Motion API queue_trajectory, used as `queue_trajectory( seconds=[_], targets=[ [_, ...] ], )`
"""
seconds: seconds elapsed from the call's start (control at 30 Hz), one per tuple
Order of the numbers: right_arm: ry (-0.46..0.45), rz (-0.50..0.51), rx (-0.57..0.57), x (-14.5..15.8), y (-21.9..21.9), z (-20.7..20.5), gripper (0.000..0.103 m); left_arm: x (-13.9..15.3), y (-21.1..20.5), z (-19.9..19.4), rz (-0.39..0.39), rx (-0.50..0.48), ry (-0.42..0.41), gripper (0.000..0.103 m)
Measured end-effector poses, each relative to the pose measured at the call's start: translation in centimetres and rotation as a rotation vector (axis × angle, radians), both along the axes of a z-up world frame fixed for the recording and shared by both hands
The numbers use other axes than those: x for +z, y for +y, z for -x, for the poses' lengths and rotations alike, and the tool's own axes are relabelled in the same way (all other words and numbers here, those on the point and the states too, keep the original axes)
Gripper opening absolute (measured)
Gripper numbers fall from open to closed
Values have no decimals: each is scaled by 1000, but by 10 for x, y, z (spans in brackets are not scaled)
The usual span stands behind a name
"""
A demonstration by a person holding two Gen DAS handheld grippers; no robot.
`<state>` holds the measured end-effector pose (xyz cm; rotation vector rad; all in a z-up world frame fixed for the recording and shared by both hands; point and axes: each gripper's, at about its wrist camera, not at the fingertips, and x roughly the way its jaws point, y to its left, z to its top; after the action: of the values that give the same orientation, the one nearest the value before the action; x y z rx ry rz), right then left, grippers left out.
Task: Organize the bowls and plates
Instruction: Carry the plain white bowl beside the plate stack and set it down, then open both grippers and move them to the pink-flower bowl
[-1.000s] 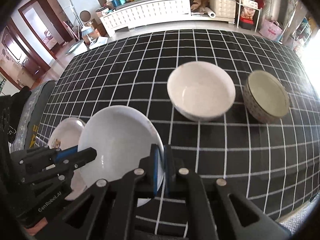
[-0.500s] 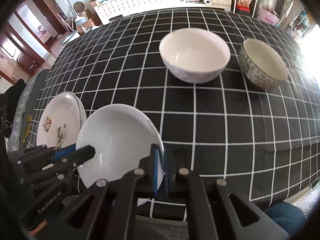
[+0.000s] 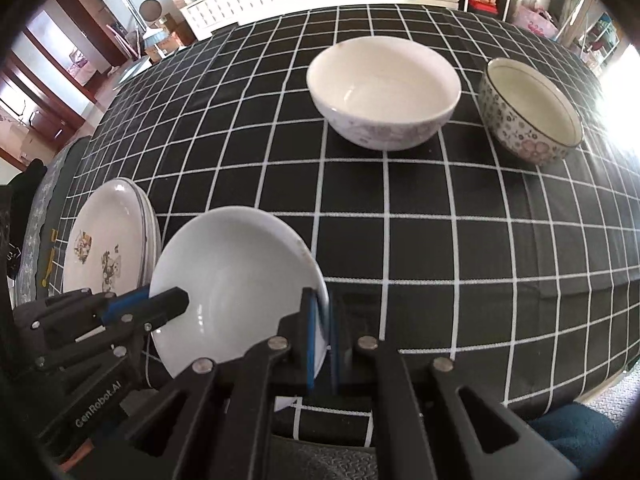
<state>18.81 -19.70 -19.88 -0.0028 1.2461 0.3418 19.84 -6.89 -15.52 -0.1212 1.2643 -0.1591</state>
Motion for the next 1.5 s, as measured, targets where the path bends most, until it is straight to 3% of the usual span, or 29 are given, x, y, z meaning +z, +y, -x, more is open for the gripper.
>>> queue_trajectory(
  seconds=[0.4, 0.73, 1.17, 1.5],
  targets=[
    [-7, 6, 17, 1, 1, -1, 11, 11, -1, -5, -30, -14, -43, 9],
    [-79, 60, 11, 21, -6, -7, 34, 40, 5, -13, -59, -6, -112, 9],
    [-163, 45, -24, 57, -24, -48, 35, 61, -10, -51, -26, -33, -146, 10],
    [-177, 24, -42, 62, -30, -88, 35, 65, -19, -96, -15, -42, -145, 16]
  ],
)
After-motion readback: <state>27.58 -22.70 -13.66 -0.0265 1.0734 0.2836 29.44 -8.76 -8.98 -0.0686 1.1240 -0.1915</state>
